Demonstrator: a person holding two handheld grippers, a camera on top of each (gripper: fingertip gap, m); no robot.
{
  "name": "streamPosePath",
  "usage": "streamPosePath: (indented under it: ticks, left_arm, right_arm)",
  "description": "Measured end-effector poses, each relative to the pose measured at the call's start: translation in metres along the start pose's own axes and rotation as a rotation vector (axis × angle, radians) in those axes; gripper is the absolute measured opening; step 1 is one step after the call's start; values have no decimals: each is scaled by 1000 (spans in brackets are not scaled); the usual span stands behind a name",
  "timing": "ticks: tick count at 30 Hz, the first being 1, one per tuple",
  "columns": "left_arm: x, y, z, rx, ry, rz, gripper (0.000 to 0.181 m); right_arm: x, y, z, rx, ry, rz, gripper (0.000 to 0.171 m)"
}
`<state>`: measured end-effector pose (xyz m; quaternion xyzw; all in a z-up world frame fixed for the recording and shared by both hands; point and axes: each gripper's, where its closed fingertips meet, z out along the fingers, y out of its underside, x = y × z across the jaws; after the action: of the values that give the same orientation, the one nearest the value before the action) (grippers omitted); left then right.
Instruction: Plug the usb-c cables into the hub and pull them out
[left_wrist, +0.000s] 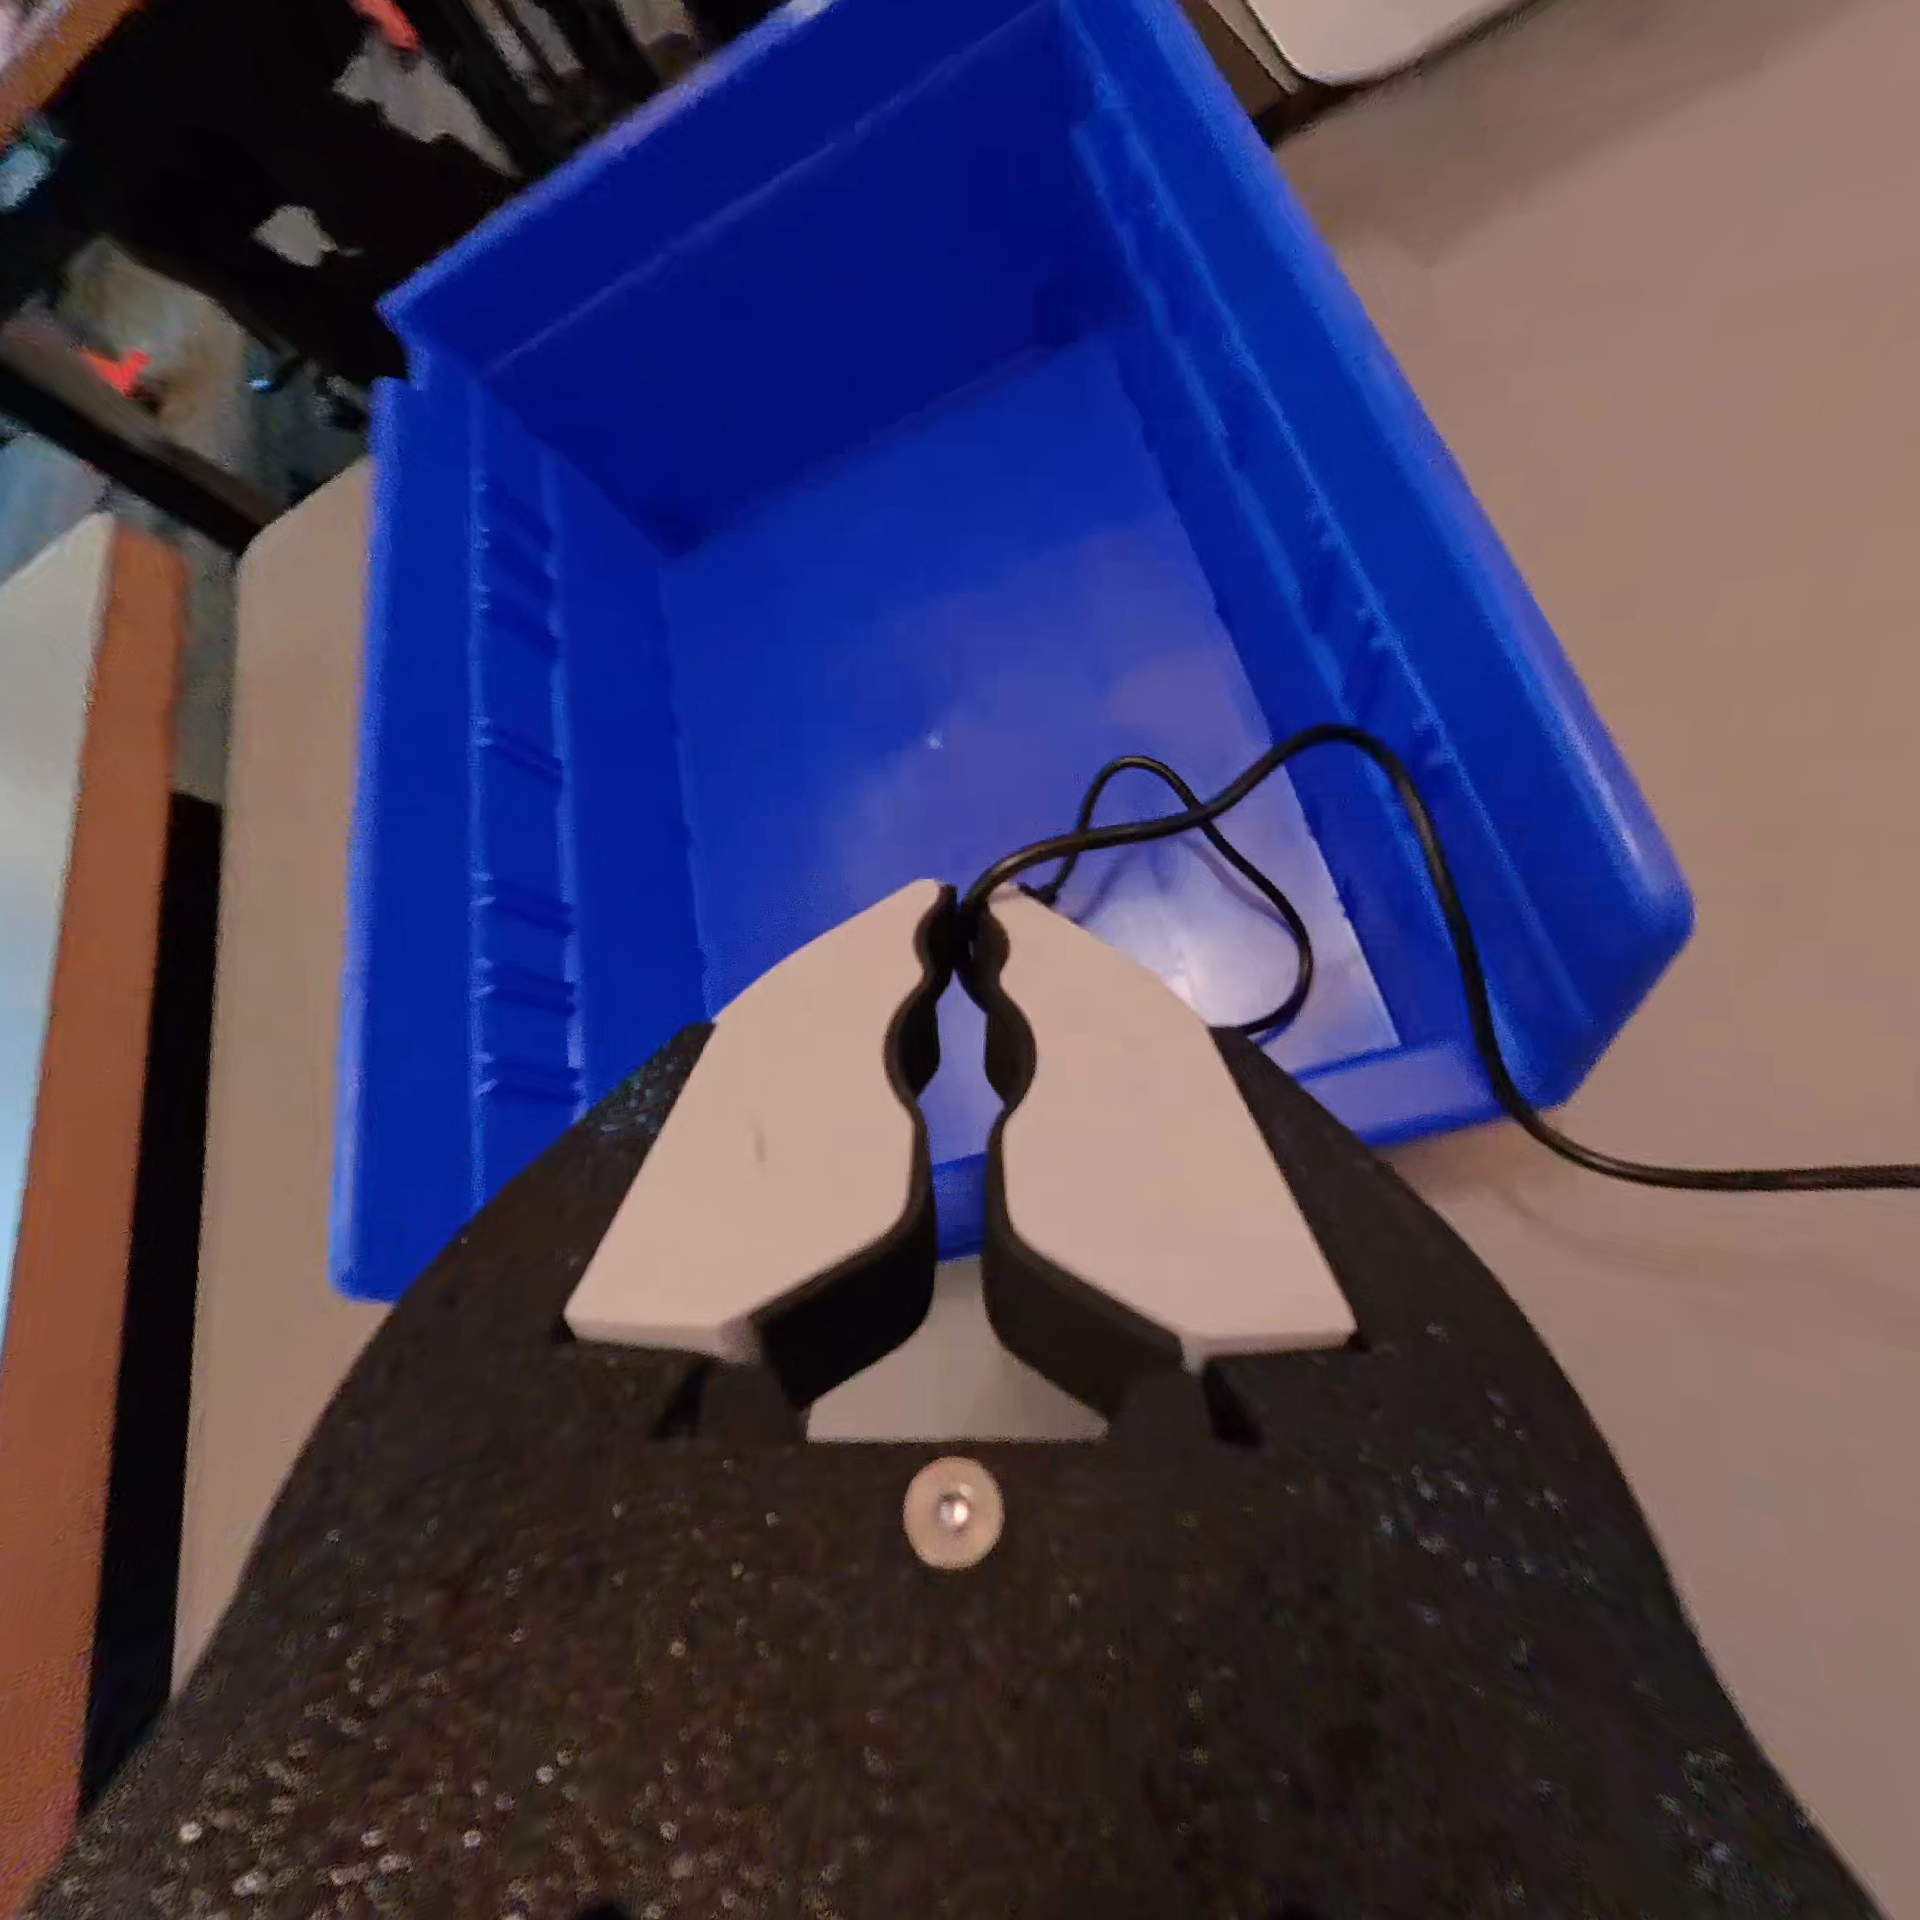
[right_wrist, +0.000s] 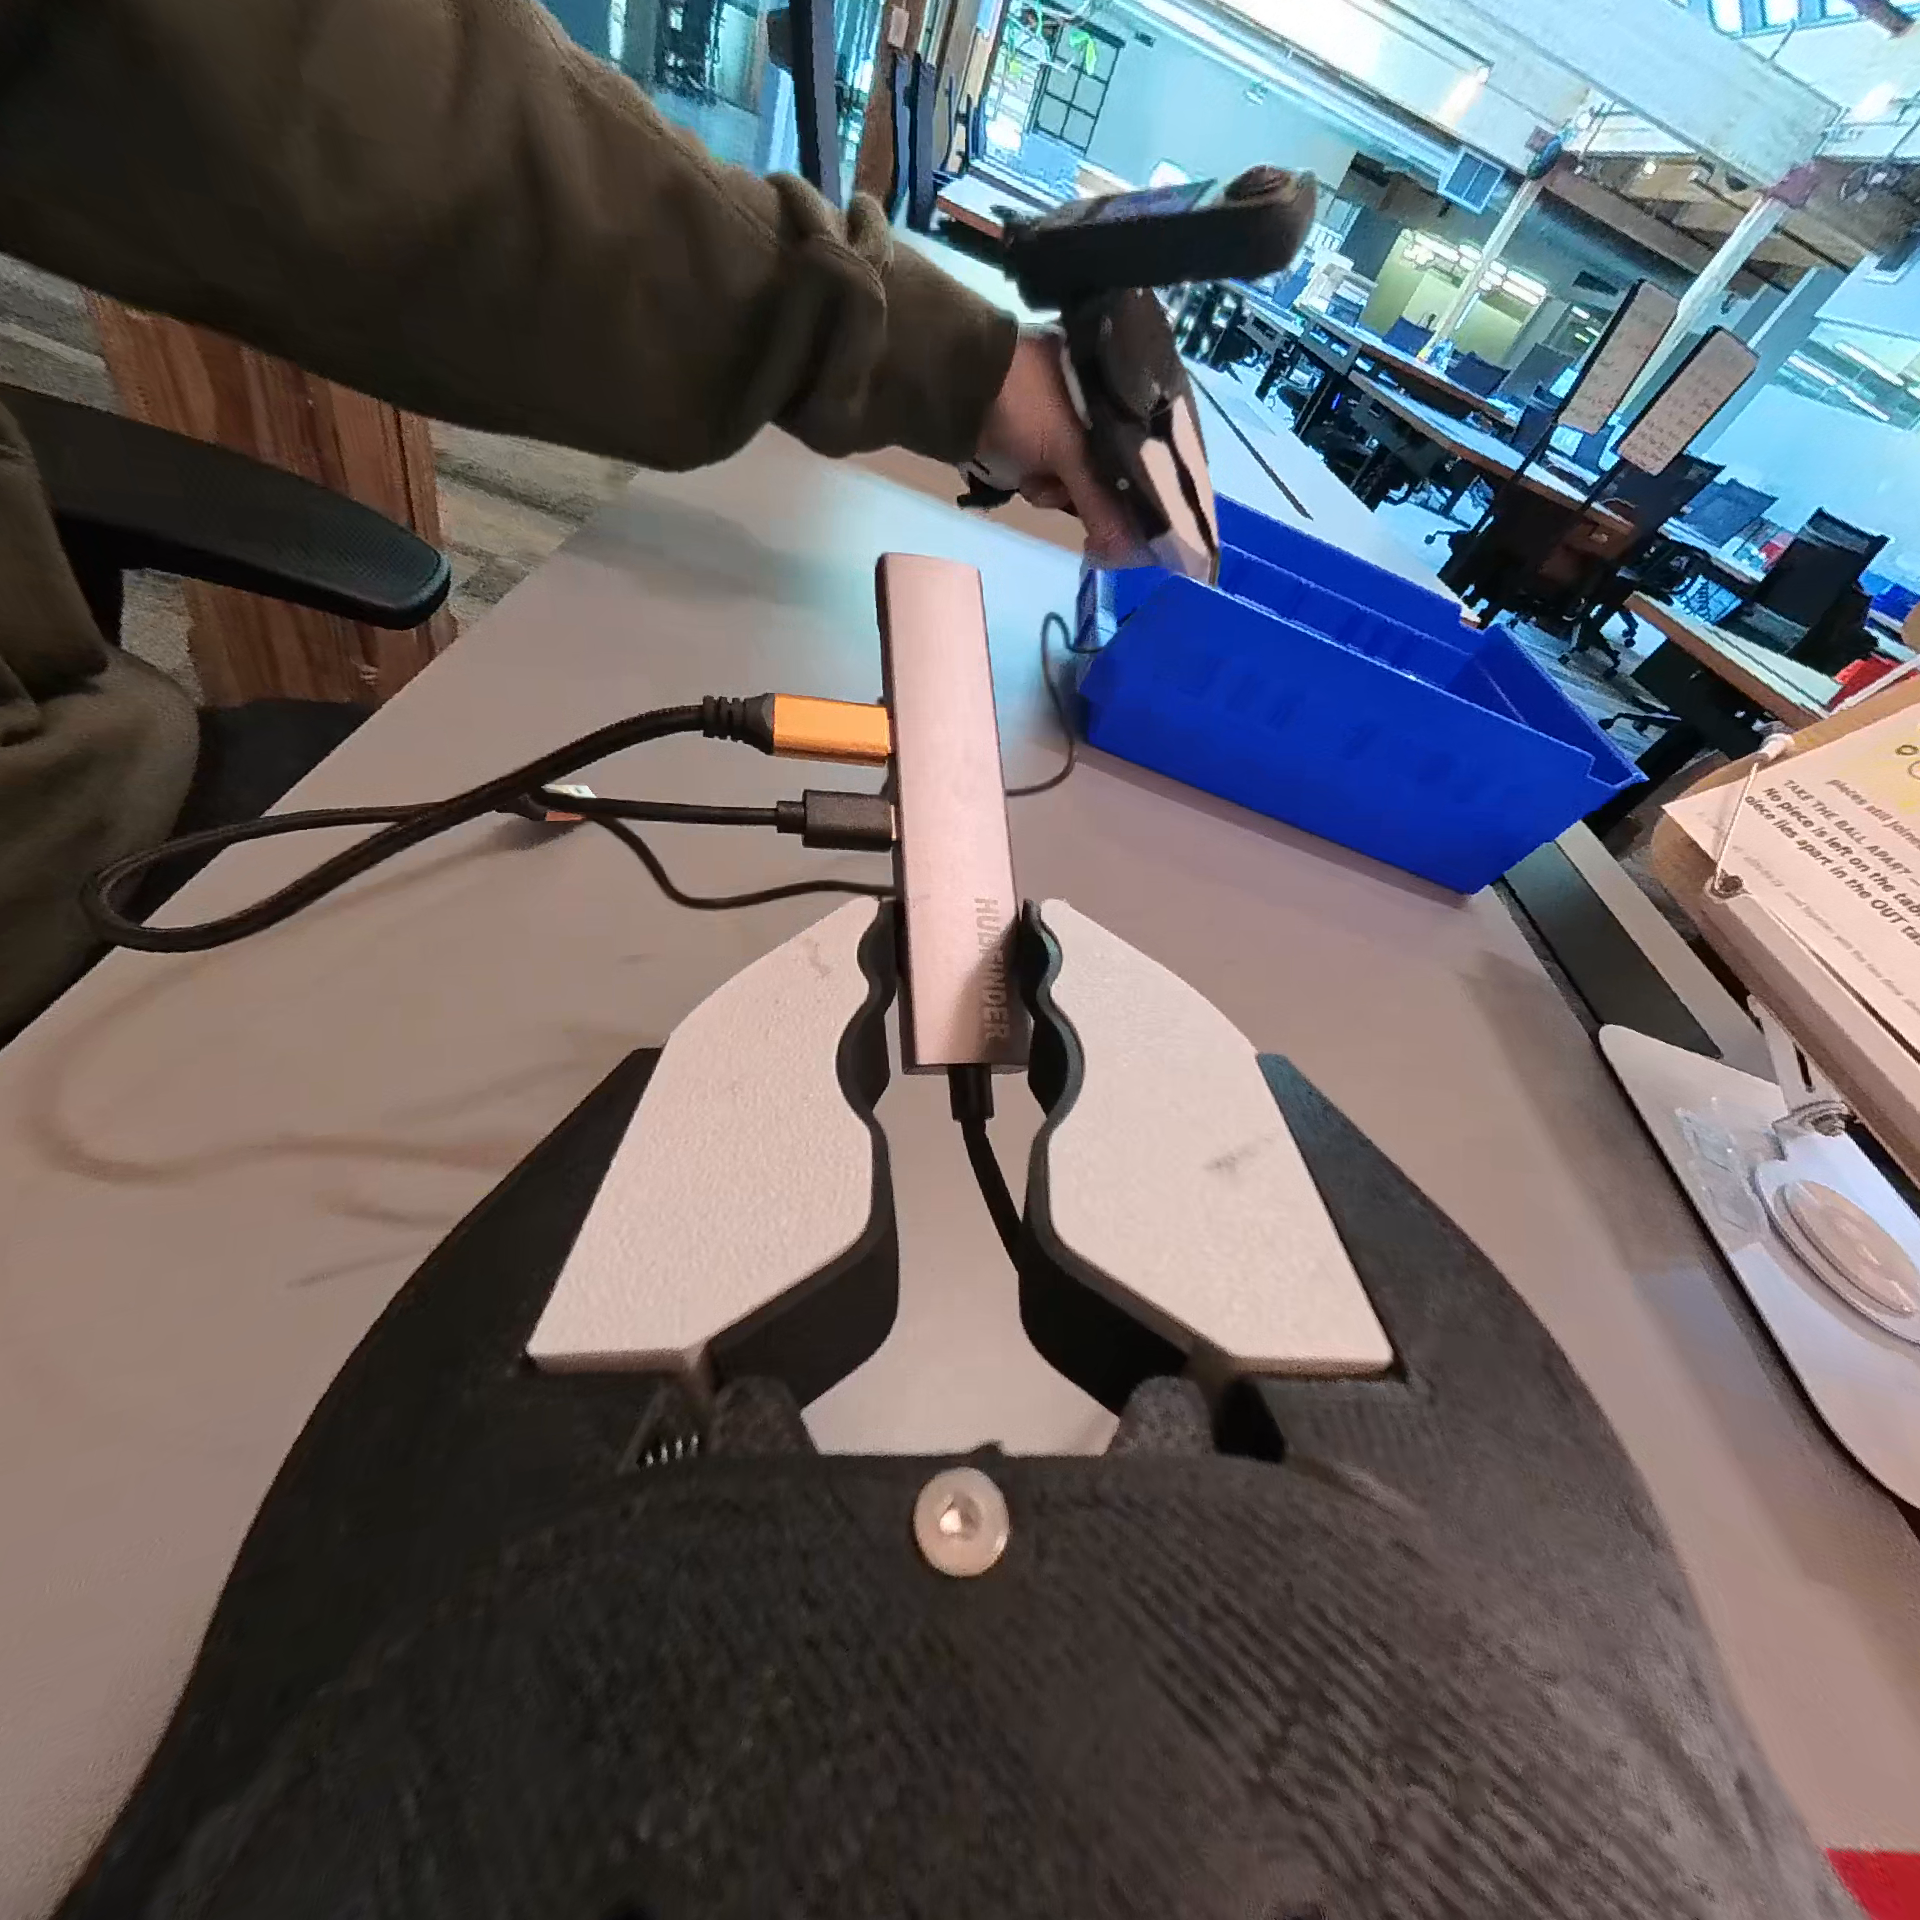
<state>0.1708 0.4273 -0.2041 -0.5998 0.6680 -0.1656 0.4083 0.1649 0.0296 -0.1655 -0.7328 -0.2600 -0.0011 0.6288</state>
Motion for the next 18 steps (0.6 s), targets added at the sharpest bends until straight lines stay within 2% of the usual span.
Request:
streamPosePath:
  ticks: [2,5,9,11,13,15,18]
  left_arm:
    - [-9,-21,-16,96,-79,-23,2]
    - [-19,-78,-72,313,-224,-47,2]
    - [36,-162,-160,623,-119,-19,2]
    - [84,-183,-182,680,27,28,2]
    - [134,-182,-178,621,177,95,2]
    - [169,-166,-155,514,245,149,2]
    - [215,-115,-104,271,383,260,5]
  right_arm:
    - [3,0,-3,2,24,-5,23]
    - [10,-5,-11,36,57,4,23]
    - [16,-11,-19,93,81,22,23]
    - [19,-13,-23,108,94,27,23]
    - [19,-17,-27,129,97,26,23]
    - [19,-19,-31,138,98,20,23]
    - [19,-27,-38,169,108,12,23]
